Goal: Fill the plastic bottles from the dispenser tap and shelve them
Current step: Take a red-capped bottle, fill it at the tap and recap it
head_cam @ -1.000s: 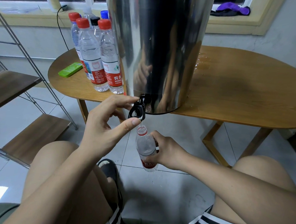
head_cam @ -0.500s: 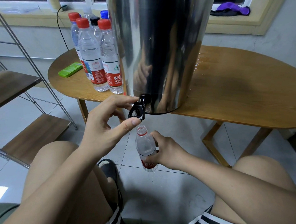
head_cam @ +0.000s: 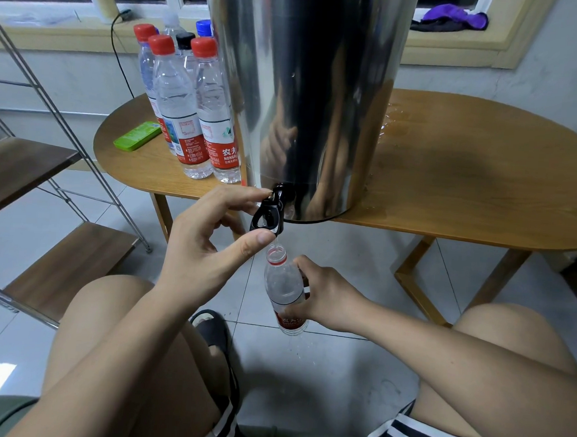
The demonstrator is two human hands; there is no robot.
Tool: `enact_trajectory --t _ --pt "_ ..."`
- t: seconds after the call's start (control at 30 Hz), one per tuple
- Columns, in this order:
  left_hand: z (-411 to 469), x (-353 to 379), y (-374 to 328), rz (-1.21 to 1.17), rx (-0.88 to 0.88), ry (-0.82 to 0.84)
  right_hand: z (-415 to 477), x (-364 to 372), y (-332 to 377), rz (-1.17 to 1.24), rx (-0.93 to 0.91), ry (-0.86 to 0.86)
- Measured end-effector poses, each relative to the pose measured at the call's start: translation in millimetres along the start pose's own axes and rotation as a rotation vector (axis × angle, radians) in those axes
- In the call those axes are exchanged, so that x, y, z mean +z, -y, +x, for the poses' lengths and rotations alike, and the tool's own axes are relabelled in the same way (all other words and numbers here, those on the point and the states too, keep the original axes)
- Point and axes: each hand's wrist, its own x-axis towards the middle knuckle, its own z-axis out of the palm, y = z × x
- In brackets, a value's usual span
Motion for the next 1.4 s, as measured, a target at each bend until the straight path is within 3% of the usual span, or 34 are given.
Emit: enact_trajectory --t 1.4 --pt "-0.6 -1.0 -2.9 -0.003 0.011 0.005 -0.6 -0.1 2.9 0.041 0.008 -0.007"
